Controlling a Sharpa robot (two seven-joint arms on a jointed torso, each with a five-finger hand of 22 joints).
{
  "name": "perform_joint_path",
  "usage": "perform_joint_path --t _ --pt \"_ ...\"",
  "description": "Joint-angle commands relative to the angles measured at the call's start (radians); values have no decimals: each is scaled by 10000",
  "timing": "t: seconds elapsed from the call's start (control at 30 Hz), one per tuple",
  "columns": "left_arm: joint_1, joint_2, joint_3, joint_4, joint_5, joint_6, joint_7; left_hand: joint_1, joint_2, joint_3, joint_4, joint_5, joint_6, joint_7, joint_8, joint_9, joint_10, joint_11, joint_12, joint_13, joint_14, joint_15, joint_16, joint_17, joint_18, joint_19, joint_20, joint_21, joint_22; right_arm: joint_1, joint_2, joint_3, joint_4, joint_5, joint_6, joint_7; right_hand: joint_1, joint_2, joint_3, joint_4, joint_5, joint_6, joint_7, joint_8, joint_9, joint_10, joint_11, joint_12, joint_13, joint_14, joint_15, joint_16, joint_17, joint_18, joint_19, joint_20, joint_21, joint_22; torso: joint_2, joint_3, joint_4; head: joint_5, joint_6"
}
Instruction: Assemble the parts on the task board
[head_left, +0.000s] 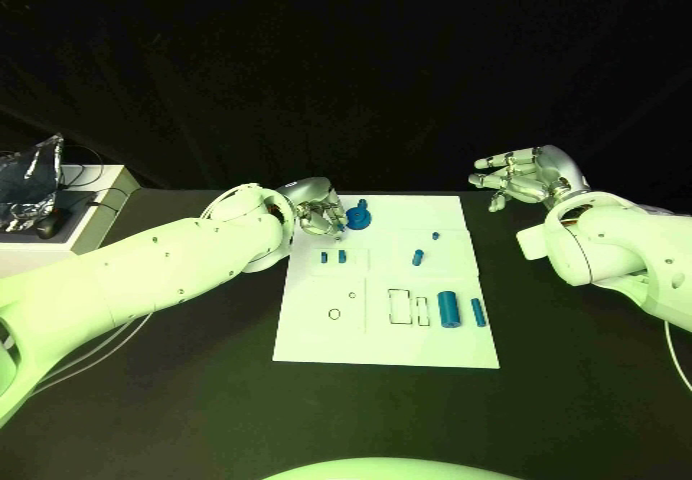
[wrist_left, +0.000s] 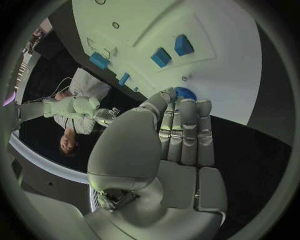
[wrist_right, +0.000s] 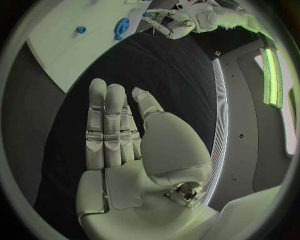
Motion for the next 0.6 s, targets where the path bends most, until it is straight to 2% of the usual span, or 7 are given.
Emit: perform_joint_path --t 0.03,0.6 --pt "0 -80 21 68 383 305 33 -88 -22 50 3 66 -38 -3 -12 -8 -45 53 -28 0 12 14 -63 8 206 4 40 24 17 -3 -16 4 15 -91 52 138 -91 -36 -2 77 50 5 41 -40 -15 49 19 -44 -7 31 -2 66 7 181 -36 6 65 9 14 -11 3 9 9" --pt "-62 -48 14 -140 201 681 -127 -86 -32 41 36 55 -40 -1 -11 -7 -58 55 -28 0 -1 19 -69 31 215 4 55 8 19 -3 -19 3 24 -96 55 129 -91 -36 -2 77 50 5 41 -40 -15 49 19 -44 -7 31 -2 66 7 181 -36 6 65 9 18 5 -16 31 -69"
